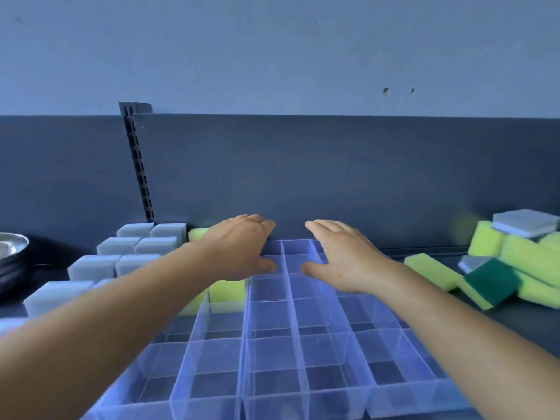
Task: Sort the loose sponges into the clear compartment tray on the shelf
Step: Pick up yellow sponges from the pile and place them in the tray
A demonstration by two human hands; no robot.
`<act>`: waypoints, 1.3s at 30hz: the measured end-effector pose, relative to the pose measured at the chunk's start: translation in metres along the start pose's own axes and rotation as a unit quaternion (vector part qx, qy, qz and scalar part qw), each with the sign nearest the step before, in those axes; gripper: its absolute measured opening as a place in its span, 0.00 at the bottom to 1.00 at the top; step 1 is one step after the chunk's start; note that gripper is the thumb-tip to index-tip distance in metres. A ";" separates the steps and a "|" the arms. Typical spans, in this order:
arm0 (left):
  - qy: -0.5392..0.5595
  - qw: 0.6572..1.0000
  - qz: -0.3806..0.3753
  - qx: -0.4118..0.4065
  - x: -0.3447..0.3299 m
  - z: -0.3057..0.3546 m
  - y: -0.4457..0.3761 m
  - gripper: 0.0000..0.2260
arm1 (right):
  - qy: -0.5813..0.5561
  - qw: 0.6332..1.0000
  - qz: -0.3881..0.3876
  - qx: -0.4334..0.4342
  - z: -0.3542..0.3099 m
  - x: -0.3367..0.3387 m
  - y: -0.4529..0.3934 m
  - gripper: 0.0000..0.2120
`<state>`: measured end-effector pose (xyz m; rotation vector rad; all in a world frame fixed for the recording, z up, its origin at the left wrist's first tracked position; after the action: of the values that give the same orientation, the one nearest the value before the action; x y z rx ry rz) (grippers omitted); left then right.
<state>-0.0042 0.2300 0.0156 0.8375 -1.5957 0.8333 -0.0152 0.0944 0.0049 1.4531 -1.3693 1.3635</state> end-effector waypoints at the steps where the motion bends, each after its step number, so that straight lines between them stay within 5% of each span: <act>1: 0.004 1.000 0.000 -0.006 0.001 0.013 -0.008 0.28 | 0.004 1.000 0.000 -0.007 0.015 0.002 0.003 0.33; 21: 0.062 0.993 -0.049 -0.085 -0.040 0.241 -0.190 0.27 | 0.059 0.991 -0.046 -0.111 0.290 0.015 0.046 0.30; 28: 0.046 0.983 -0.140 -0.112 -0.080 0.258 -0.220 0.25 | 0.064 0.990 -0.085 -0.097 0.322 -0.010 0.049 0.31; 34: 0.134 0.974 -0.163 -0.088 -0.085 0.246 -0.219 0.13 | 0.094 0.990 -0.087 -0.058 0.316 -0.017 0.051 0.40; 39: 0.186 0.971 -0.139 -0.057 -0.084 0.243 -0.213 0.22 | 0.153 0.985 -0.048 -0.059 0.312 -0.028 0.043 0.26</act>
<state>0.0736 -0.0789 -0.0866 0.7495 -1.1530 0.6453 0.0140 -0.2061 -0.0895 1.1608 -1.1466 1.3543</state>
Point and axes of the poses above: each hand's wrist, its own y-axis away from the middle knuckle, its own x-axis out of the back of the hand, z = x × y, the point moved 7 cm from there along -y, towards the middle knuckle, and after that the axes turned 11 degrees about -x, right-handed, at the moved point
